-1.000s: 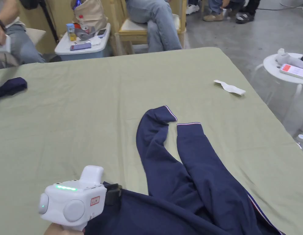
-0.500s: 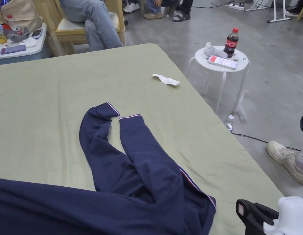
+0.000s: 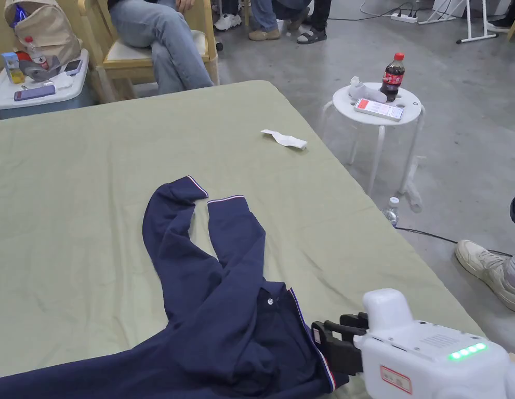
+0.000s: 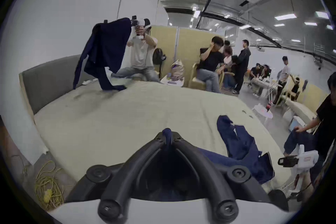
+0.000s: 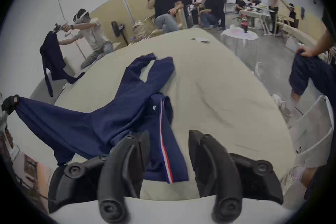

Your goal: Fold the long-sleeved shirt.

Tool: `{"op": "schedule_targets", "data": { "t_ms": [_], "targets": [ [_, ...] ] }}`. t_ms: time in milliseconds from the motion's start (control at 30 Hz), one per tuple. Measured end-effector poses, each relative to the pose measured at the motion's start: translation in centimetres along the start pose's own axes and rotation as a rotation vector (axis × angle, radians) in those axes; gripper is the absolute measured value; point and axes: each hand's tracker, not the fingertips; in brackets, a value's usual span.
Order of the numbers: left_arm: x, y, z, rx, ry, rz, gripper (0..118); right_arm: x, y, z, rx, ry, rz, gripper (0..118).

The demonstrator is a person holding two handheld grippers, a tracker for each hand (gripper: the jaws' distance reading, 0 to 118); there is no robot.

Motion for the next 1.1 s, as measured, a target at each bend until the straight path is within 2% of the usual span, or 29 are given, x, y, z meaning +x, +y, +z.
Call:
{"op": "schedule_targets", "data": {
  "t_ms": [133,167,233,300,333,400,433,467,500,533,567,700,733,800,933,1033,1100],
  "targets": [
    [0.7,-0.7,-1.3,-0.029,-0.017,0.016,1,-0.2,-3.0,-1.9,-0.148,0.016,0.113,51],
    [0.9,-0.9,-1.8,-0.035,-0.026,0.014,1,0.4,-3.4,-2.7,-0.198,0.046,0.081,51],
    [1.1,-1.3,-2.6,-0.058,-0.034,0.008,1,1.2,-2.1,-3.0,-0.210,0.016,0.040,51],
    [1.7,-1.7,-3.3,-0.069,-0.038,-0.015,1,2.3,-1.6,-4.3,-0.226,-0.052,0.048,51],
    [1.9,-1.8,-3.4,-0.072,-0.049,-0.019,1,2.5,-1.7,-5.3,-0.305,-0.066,0.055,51],
    [2.8,-2.0,-3.4,-0.083,-0.066,-0.017,1,2.3,-2.6,-6.3,-0.443,0.021,0.073,48],
    [3.0,-2.2,-3.5,-0.087,-0.069,-0.017,1,1.7,-2.9,-6.0,-0.391,-0.002,0.085,45],
    [3.1,-2.4,-3.5,-0.089,-0.071,-0.020,1,1.3,-2.7,-5.5,-0.353,-0.032,0.105,33],
    [2.9,-2.6,-3.5,-0.097,-0.069,-0.023,1,1.5,-2.3,-5.5,-0.365,-0.008,0.108,27],
    [2.9,-2.8,-3.6,-0.104,-0.065,-0.024,1,1.6,-2.3,-5.2,-0.361,-0.001,0.100,16],
    [2.9,-3.0,-3.6,-0.107,-0.059,-0.024,1,1.7,-2.3,-4.8,-0.328,-0.014,0.077,12],
    [1.5,-3.1,-2.9,-0.100,-0.014,0.010,1,1.2,-1.9,0.6,-0.086,0.066,-0.067,11],
    [1.3,-2.9,-2.6,-0.091,0.000,0.008,1,0.8,-1.7,2.1,-0.025,0.077,-0.067,11],
    [0.6,-1.8,-1.5,-0.065,0.010,0.010,1,-0.9,-0.5,6.3,0.124,0.059,-0.007,11],
    [0.3,1.3,0.9,0.048,-0.030,0.017,1,-2.5,2.9,12.4,0.328,0.066,0.016,11],
    [0.9,4.7,2.3,0.141,-0.033,-0.047,1,-3.4,6.5,16.8,0.479,0.077,0.003,11],
    [1.2,7.4,3.0,0.212,-0.063,-0.040,1,-3.9,9.7,19.4,0.540,0.121,0.008,11]
  ]
}}
